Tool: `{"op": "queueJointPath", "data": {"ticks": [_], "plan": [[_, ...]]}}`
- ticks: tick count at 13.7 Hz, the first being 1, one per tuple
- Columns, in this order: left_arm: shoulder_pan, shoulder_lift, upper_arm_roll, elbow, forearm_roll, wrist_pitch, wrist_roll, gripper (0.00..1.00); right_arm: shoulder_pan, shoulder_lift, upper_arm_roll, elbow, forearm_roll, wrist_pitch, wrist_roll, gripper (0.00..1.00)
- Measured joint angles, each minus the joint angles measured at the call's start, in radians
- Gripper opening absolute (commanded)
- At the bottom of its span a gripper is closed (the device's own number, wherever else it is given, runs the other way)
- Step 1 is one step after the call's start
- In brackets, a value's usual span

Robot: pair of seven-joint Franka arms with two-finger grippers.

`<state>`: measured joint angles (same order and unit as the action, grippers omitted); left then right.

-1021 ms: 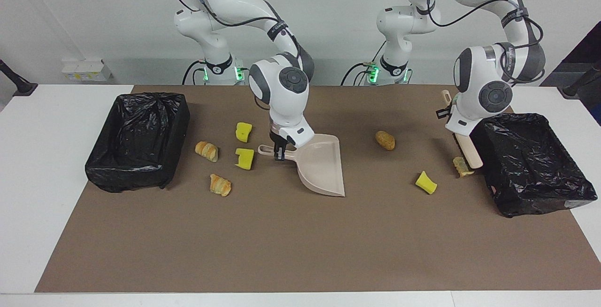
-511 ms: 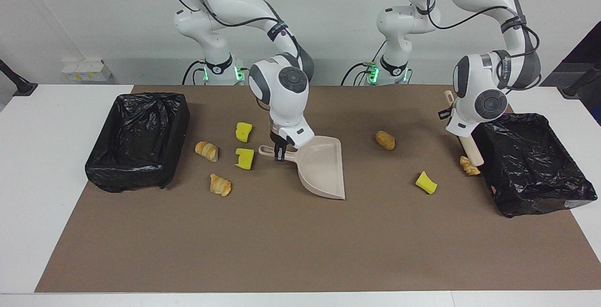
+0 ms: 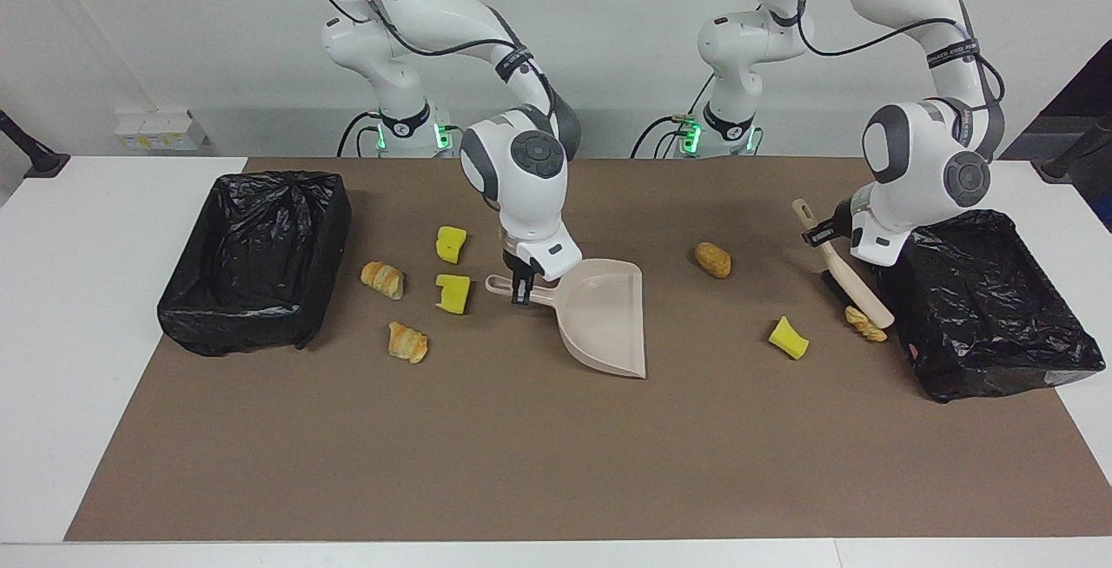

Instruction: Sweep and dump trash in bin

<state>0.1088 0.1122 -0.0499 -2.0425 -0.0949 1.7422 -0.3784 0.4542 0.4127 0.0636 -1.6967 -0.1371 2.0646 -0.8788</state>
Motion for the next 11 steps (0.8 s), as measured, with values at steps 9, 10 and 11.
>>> {"op": "queueJointPath", "data": {"ticks": [9,10,11], "plan": [[-0.028,-0.086,-0.07,0.162,0.011,-0.156,0.082,0.0,0.0,0.01,0.002,-0.003,0.001,0.037,0.032,0.0],[-0.025,-0.086,-0.065,0.163,0.08,-0.172,0.191,0.0,0.0,0.01,0.002,-0.003,0.001,0.037,0.032,0.0],[-0.022,-0.081,-0.058,0.163,0.15,-0.176,0.303,0.0,0.0,0.01,0.002,-0.003,0.001,0.037,0.033,0.0]]}}
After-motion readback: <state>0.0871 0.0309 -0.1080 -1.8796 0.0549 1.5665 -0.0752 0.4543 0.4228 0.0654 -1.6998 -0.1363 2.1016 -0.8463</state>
